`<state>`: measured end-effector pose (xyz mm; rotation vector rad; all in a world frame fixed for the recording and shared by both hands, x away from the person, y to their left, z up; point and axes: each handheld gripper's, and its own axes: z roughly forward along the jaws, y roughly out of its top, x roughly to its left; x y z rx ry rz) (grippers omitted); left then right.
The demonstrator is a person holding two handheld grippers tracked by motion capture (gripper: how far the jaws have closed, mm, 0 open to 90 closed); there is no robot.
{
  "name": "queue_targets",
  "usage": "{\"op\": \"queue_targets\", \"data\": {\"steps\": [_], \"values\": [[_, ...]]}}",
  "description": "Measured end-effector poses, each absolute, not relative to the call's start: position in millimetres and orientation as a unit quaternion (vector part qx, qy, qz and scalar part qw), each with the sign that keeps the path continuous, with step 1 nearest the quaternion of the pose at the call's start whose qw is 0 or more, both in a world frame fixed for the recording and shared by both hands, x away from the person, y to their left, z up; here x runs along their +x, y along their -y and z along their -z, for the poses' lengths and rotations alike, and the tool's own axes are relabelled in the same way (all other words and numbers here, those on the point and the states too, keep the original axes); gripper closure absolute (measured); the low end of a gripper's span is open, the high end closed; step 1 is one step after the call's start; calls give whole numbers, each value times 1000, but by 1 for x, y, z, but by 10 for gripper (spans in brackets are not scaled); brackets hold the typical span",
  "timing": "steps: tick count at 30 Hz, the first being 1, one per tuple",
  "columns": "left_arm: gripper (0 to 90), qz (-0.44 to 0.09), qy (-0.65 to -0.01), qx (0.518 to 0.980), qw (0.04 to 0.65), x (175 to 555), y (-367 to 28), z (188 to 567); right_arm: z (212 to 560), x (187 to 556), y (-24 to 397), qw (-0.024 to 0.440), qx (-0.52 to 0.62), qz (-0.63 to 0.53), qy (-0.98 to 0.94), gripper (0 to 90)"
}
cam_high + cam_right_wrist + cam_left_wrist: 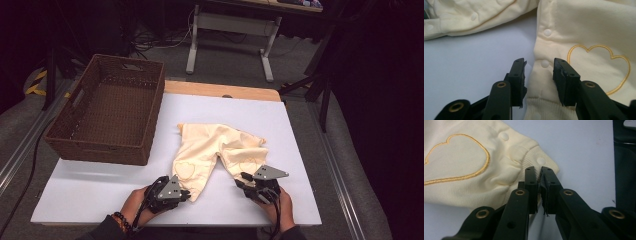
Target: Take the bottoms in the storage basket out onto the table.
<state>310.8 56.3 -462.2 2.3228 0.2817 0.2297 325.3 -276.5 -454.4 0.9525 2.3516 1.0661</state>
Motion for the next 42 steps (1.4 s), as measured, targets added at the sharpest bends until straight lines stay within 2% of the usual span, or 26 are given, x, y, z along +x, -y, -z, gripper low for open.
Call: {"op": "queue_targets", "data": {"steps": [5, 11, 20, 22, 25, 26, 27, 28, 29, 33, 35, 42], "values": [[842, -93, -108, 910, 389, 311, -57, 463, 455, 327, 272, 213, 333, -361, -845, 714], [842, -83, -100, 912, 389, 317, -56, 463, 456, 328, 265, 227, 320, -344, -853, 744], [841, -66, -92, 913, 393, 322, -56, 463, 453, 326, 267, 214, 314, -362, -851, 900], [841, -67, -92, 912, 394, 322, -56, 463, 451, 322, 266, 205, 308, -373, -851, 900], [841, -72, -90, 912, 393, 321, -56, 463, 448, 317, 263, 217, 294, -370, -854, 900], [841, -74, -89, 912, 393, 321, -56, 463, 447, 316, 263, 220, 293, -371, -853, 882], [841, -75, -90, 913, 391, 320, -56, 463, 446, 316, 263, 228, 295, -371, -850, 712], [841, -75, -91, 912, 392, 320, -56, 463, 446, 317, 263, 237, 304, -368, -846, 597], [841, -76, -89, 912, 393, 320, -56, 463, 447, 319, 264, 239, 314, -362, -844, 553], [842, -76, -90, 912, 394, 320, -56, 463, 452, 325, 270, 239, 337, -349, -841, 514], [841, -77, -90, 912, 393, 320, -56, 464, 456, 329, 270, 229, 340, -338, -847, 541], [841, -72, -96, 913, 390, 320, -57, 463, 455, 332, 272, 210, 346, -344, -847, 749]]}}
